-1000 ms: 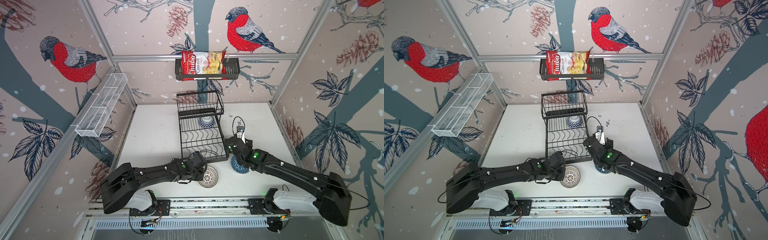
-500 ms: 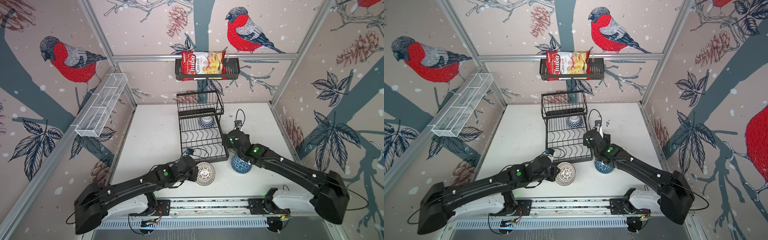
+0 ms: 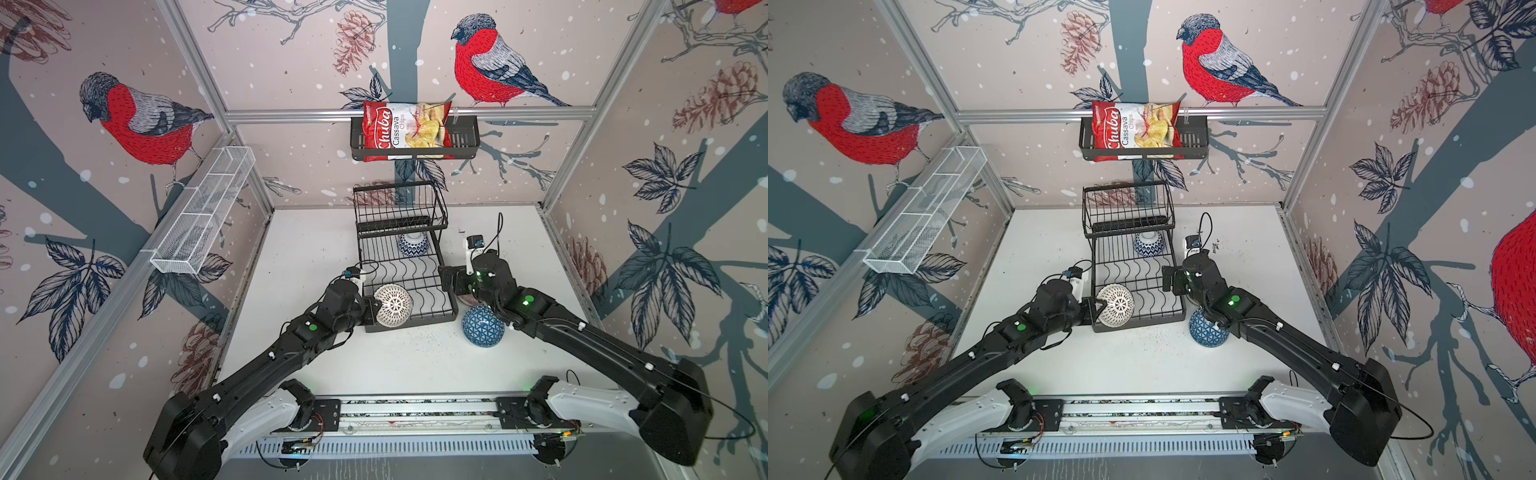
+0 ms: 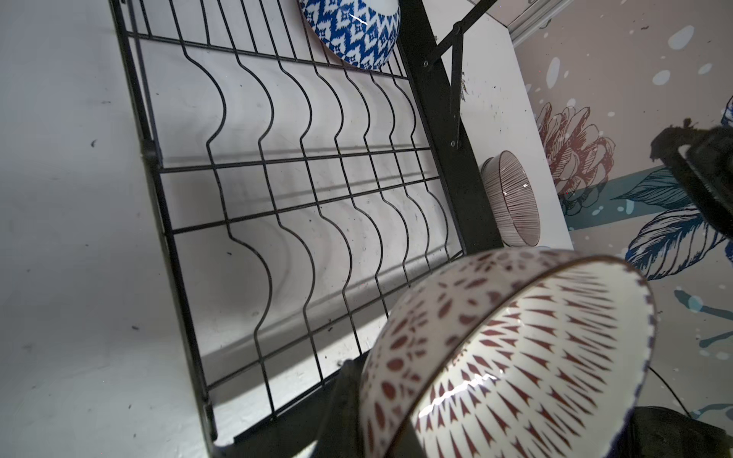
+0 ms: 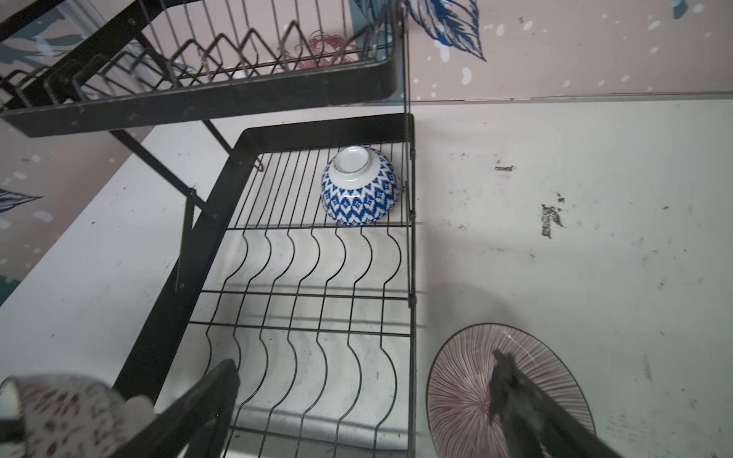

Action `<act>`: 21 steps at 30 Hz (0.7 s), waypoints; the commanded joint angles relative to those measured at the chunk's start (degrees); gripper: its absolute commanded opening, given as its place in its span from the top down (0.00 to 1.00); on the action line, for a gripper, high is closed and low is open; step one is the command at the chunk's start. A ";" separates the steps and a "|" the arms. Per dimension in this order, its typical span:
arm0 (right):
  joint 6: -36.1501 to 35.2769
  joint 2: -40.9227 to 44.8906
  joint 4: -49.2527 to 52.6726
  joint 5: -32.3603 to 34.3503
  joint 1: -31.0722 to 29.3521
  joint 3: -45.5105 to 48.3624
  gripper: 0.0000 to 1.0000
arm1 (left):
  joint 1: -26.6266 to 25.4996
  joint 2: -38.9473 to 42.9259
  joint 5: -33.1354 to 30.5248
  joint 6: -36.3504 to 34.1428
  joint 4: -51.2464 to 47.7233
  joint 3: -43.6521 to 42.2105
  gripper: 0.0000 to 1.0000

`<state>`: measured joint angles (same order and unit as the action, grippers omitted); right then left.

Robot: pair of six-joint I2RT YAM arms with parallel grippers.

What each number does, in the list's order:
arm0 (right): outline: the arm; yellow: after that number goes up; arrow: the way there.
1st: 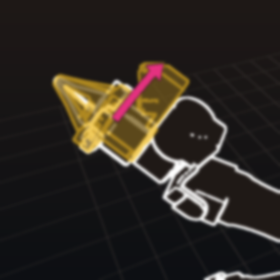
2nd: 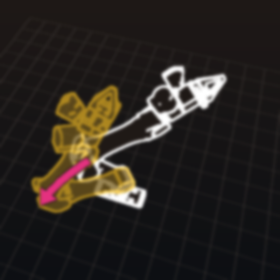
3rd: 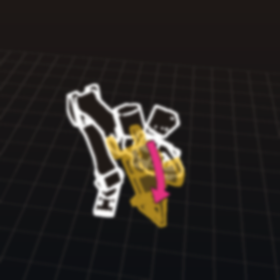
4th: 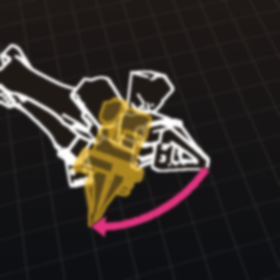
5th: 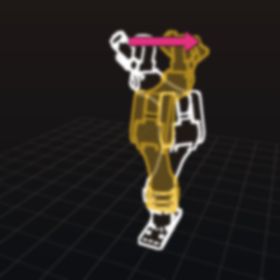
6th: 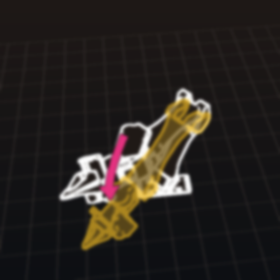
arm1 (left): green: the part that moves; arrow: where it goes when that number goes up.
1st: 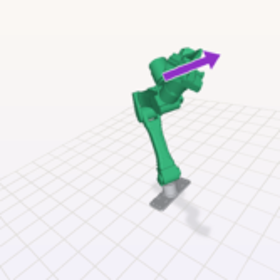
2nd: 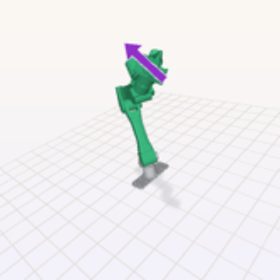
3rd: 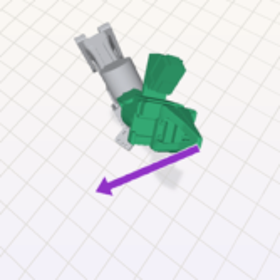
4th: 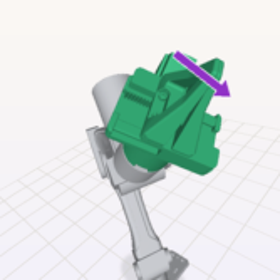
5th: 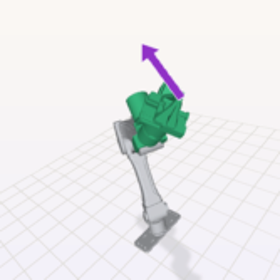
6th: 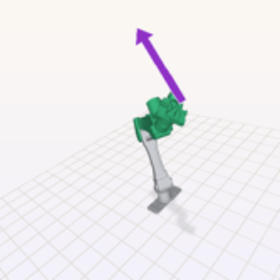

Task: Load the bowls into the dish rack
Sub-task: 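Grasp the white maroon-patterned bowl rim with the left gripper and lift it toward the rack, then grasp the maroon-patterned bowl with the right gripper from the left gripper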

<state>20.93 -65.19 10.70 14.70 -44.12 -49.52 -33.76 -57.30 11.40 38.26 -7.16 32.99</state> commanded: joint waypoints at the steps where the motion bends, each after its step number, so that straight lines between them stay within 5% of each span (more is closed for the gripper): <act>1: -2.07 0.43 -2.98 -5.78 0.09 -0.01 0.00 | 2.89 -1.99 8.99 -2.40 10.50 1.33 1.00; 21: -4.89 -3.86 -15.38 -30.82 1.49 1.62 0.03 | 17.23 -14.65 34.80 -2.50 30.77 2.13 1.00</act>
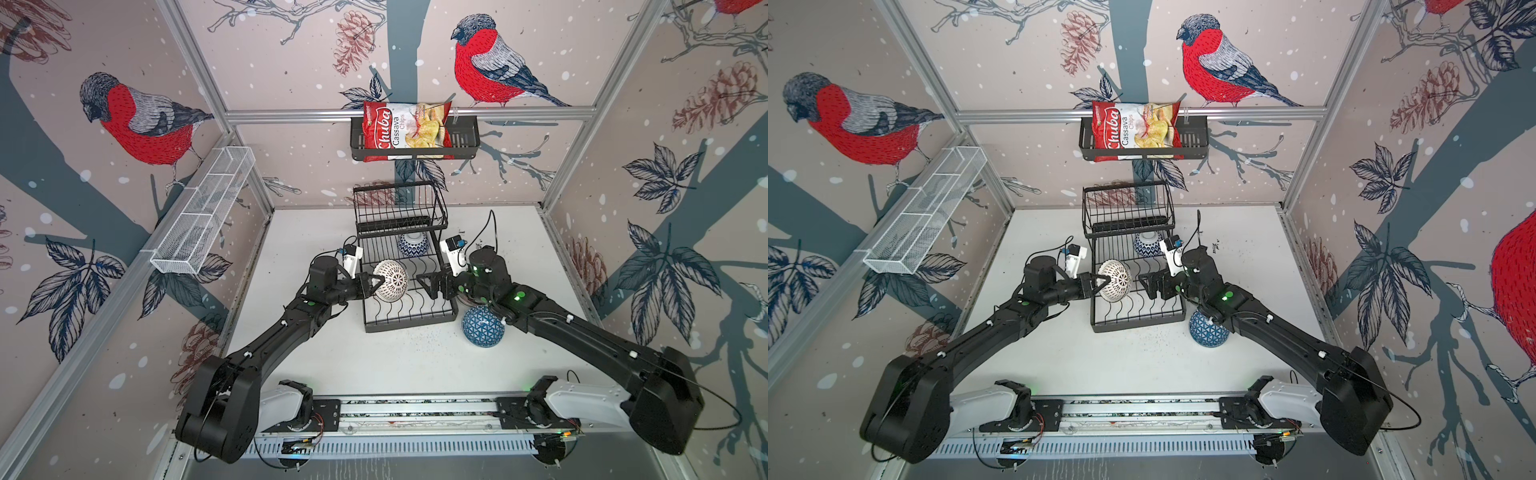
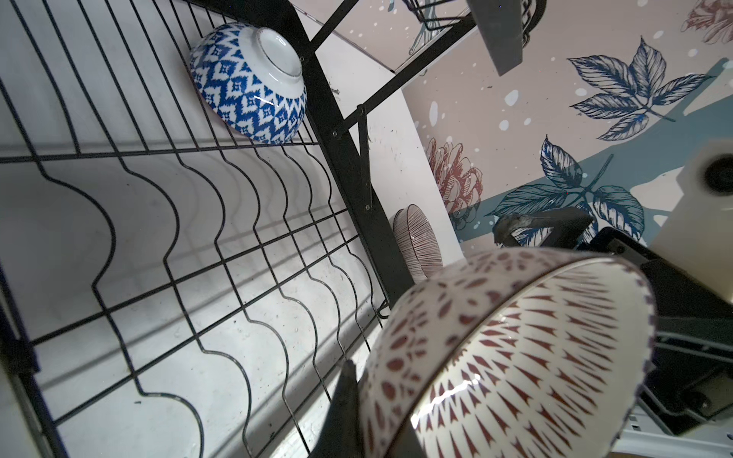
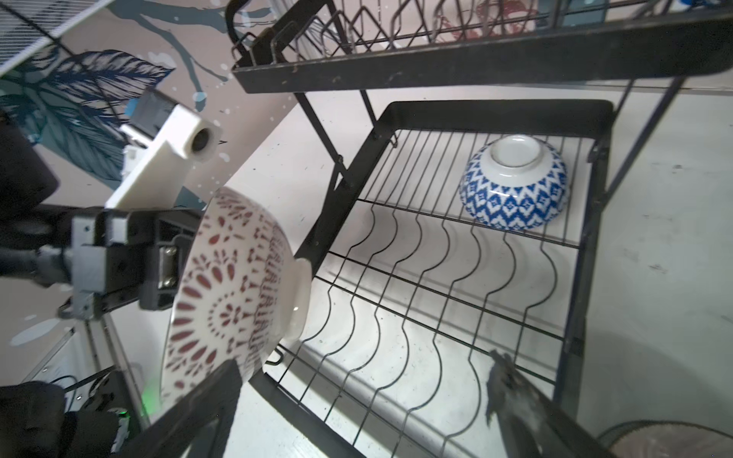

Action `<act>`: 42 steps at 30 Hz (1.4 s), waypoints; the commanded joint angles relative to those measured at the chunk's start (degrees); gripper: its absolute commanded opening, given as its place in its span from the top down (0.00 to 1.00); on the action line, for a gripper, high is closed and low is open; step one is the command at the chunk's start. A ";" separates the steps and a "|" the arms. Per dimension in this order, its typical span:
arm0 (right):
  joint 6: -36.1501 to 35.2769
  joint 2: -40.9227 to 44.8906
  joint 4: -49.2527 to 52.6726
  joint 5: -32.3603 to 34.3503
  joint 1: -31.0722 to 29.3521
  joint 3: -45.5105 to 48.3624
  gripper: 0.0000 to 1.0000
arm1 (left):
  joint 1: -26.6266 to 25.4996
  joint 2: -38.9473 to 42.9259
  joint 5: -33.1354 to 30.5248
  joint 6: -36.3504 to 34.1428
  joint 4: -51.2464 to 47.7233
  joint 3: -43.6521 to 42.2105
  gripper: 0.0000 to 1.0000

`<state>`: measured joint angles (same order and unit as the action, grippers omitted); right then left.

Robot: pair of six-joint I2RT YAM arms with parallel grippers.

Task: Load the bowls into the dish rack
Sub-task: 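Grasp the maroon-patterned bowl with the right gripper from the left gripper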

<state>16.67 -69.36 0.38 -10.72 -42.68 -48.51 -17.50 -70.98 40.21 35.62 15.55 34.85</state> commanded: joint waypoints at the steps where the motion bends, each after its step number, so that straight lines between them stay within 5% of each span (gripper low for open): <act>1: -0.58 0.60 -6.14 -6.39 0.05 1.13 0.03 | 1.29 -1.77 7.00 0.62 9.07 0.22 1.00; 9: -0.73 -0.42 -9.69 -13.21 0.01 0.82 0.04 | 1.67 -5.83 10.11 3.82 15.97 -0.14 1.00; 42: 3.16 -9.75 -16.32 -18.45 -2.23 -3.23 0.17 | 2.02 -6.63 12.17 8.34 23.96 -0.22 1.00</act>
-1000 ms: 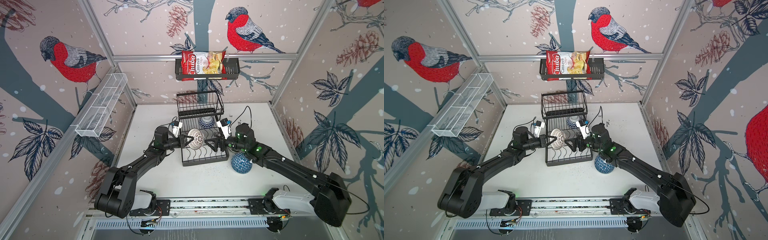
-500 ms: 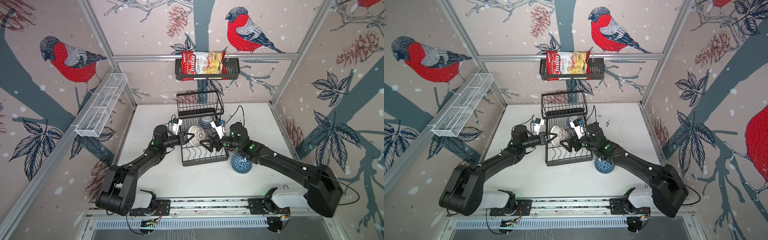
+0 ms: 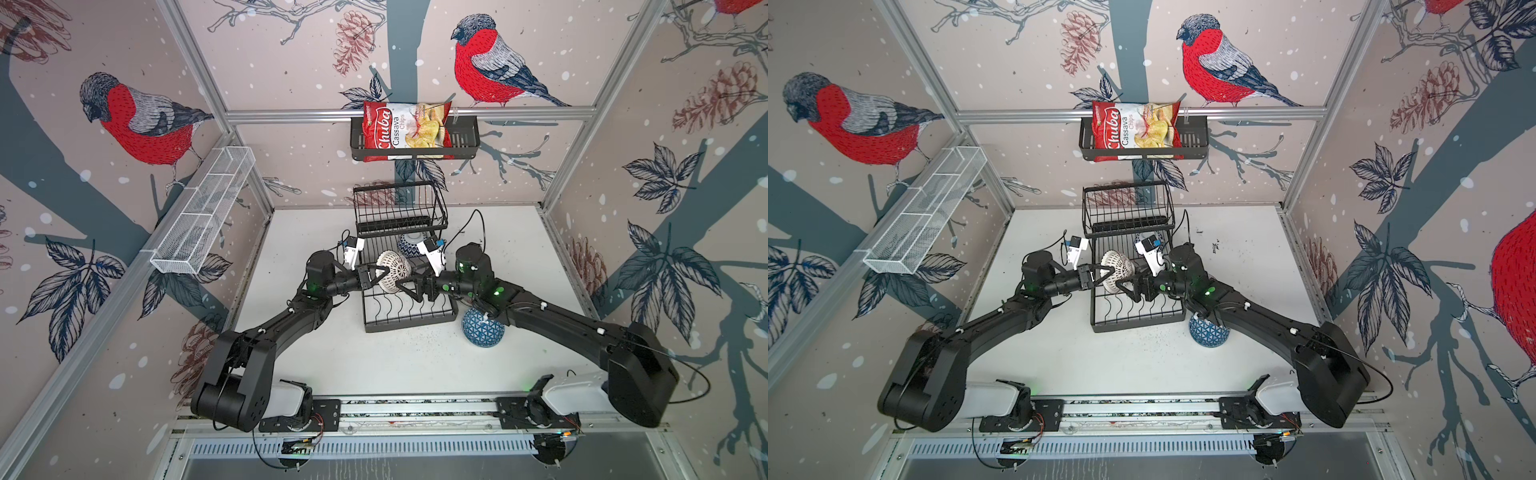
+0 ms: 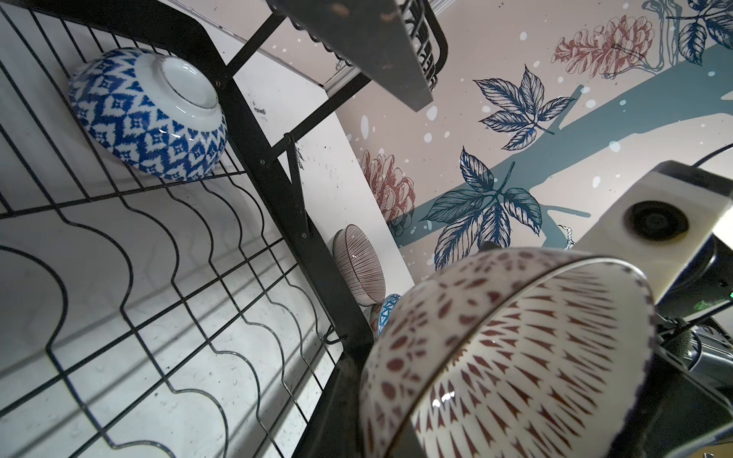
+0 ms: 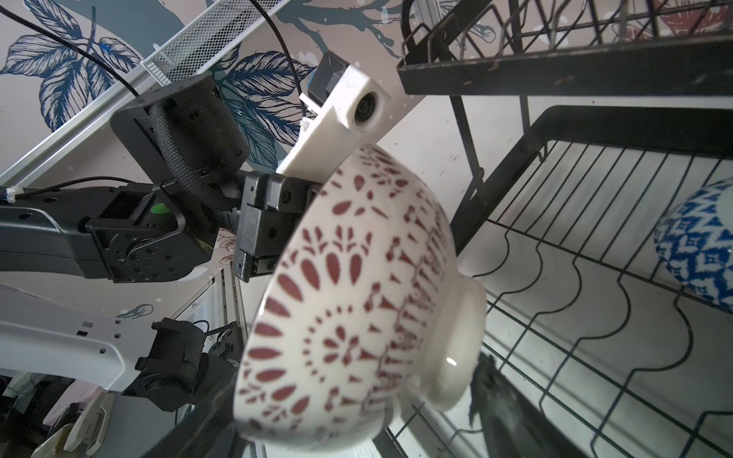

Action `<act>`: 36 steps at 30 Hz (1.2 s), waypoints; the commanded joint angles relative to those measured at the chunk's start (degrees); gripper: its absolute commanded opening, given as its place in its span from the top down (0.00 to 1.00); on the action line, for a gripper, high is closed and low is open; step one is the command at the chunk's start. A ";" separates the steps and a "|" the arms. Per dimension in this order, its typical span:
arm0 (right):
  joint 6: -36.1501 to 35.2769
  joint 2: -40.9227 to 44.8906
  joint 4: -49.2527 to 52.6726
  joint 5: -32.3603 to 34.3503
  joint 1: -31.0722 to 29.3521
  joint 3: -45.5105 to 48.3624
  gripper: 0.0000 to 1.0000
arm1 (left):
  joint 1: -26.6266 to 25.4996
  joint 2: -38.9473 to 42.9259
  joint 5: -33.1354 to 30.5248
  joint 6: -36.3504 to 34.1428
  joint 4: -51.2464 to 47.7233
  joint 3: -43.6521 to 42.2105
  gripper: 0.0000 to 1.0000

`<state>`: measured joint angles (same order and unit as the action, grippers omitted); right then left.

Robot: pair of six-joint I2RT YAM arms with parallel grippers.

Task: Load the bowls into the dish rack
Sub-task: 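Grasp the maroon-patterned bowl with the right gripper from the left gripper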

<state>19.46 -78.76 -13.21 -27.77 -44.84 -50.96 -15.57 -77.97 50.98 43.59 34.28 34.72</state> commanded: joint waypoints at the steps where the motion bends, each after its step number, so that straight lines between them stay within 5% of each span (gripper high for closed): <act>1: 0.42 -0.64 -2.89 -1.48 -0.09 -0.94 0.18 | 0.10 0.28 1.38 0.35 5.35 -0.09 1.00; 26: 1.34 -2.27 -3.65 -0.60 -0.29 -1.47 0.46 | 0.08 -1.28 1.50 0.63 6.11 -0.18 1.00; 36: 1.09 -2.87 -2.77 3.02 -0.34 -1.51 0.46 | 0.09 -2.77 1.13 0.35 5.58 -0.22 0.82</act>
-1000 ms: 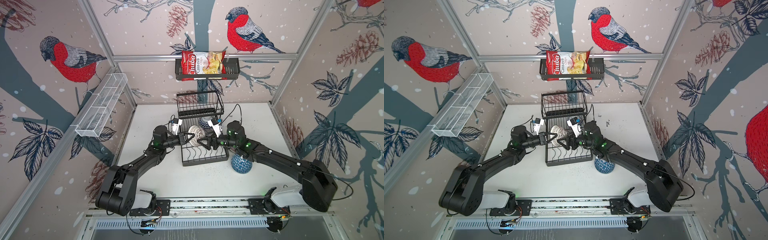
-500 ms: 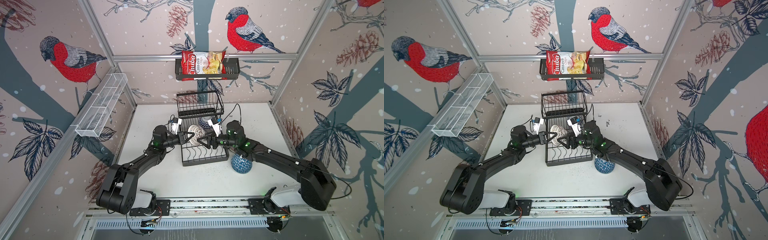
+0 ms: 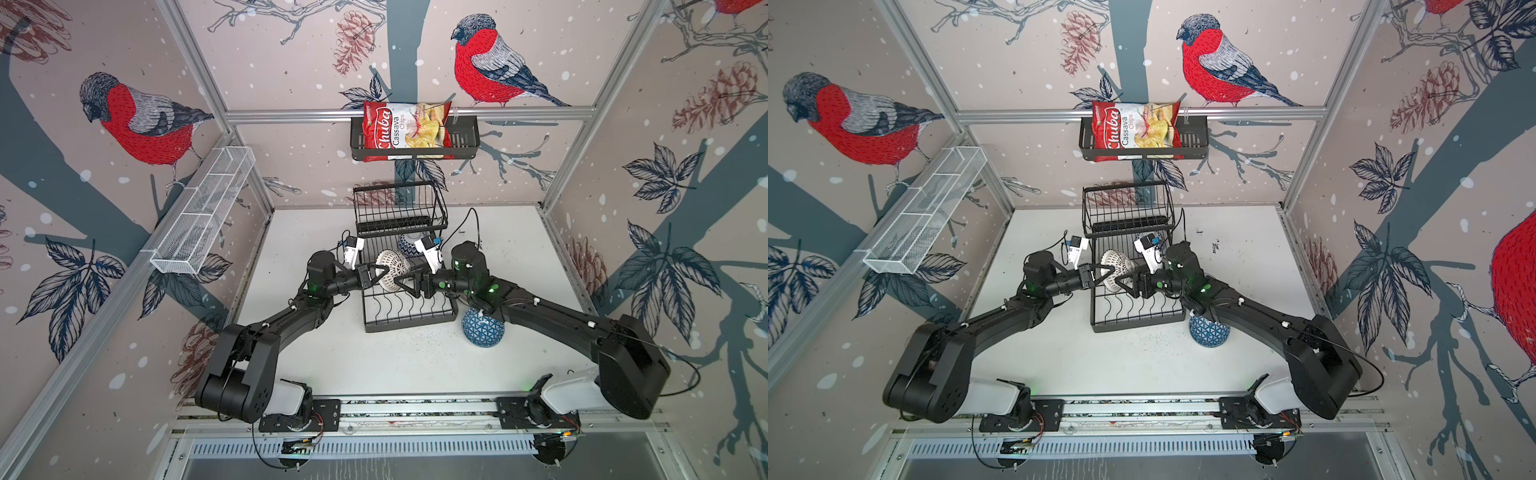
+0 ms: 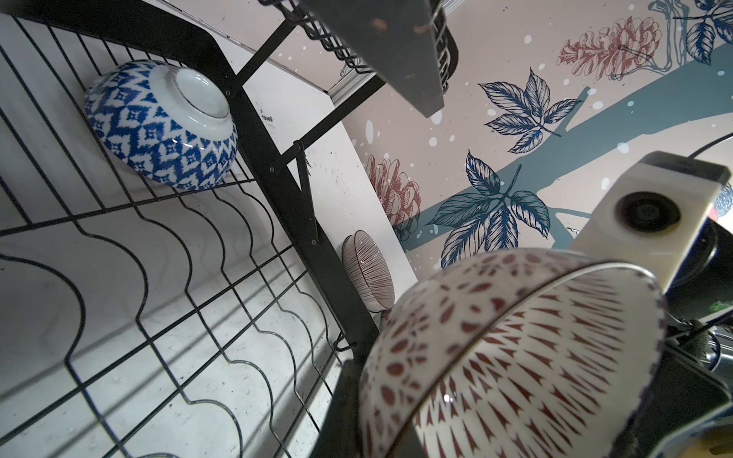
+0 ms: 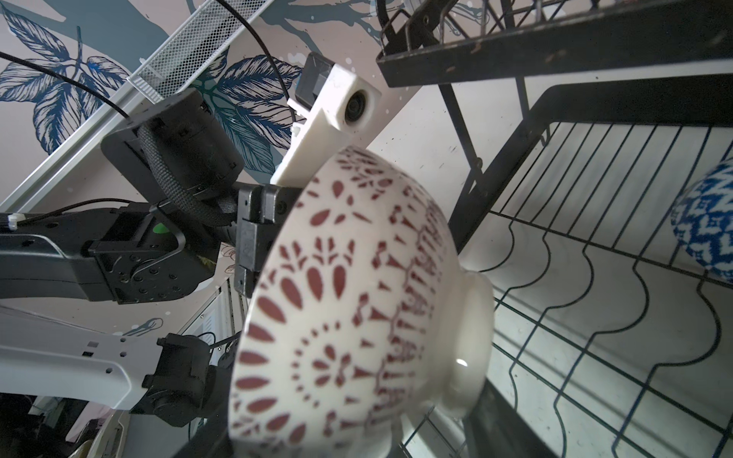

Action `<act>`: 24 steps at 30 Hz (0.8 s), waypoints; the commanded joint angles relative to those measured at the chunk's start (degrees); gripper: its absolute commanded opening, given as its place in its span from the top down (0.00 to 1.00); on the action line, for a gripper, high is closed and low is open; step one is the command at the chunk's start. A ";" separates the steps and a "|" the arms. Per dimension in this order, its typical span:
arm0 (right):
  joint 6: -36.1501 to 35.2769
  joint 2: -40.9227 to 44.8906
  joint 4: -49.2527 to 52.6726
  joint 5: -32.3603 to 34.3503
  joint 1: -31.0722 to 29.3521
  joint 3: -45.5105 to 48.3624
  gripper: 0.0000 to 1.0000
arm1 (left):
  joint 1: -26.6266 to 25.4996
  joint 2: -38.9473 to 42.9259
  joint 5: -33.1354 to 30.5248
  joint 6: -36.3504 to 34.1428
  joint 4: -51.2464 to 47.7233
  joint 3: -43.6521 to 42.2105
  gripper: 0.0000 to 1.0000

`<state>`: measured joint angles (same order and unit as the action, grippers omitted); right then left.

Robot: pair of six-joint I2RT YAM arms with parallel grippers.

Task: Load the bowls into the dish rack
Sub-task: 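Grasp the maroon-patterned bowl with the right gripper from the left gripper, then open and draw back the left gripper while the right carries the bowl over the rack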

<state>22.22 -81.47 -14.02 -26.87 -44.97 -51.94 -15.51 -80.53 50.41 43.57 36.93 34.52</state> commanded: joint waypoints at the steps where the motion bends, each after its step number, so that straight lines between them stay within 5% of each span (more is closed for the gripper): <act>1: -1.65 -0.25 -1.88 2.35 -0.13 -0.56 0.46 | -0.01 -0.32 1.66 0.38 2.90 -0.05 0.79; 12: -2.48 -1.65 -0.52 5.04 -0.12 -1.67 0.46 | 0.03 -0.36 0.46 -0.08 0.81 0.11 0.43; 18: -3.37 -2.52 1.05 7.84 -0.01 -2.72 0.46 | 0.04 3.92 -4.70 -5.45 -8.81 0.85 0.22; 24: -4.33 -4.44 2.44 11.43 -0.12 -4.32 0.46 | 0.03 9.77 -13.30 -10.87 -21.64 2.21 0.16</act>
<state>19.40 -85.32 -10.44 -17.89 -44.97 -55.11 -15.53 -72.71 42.44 37.01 22.57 36.03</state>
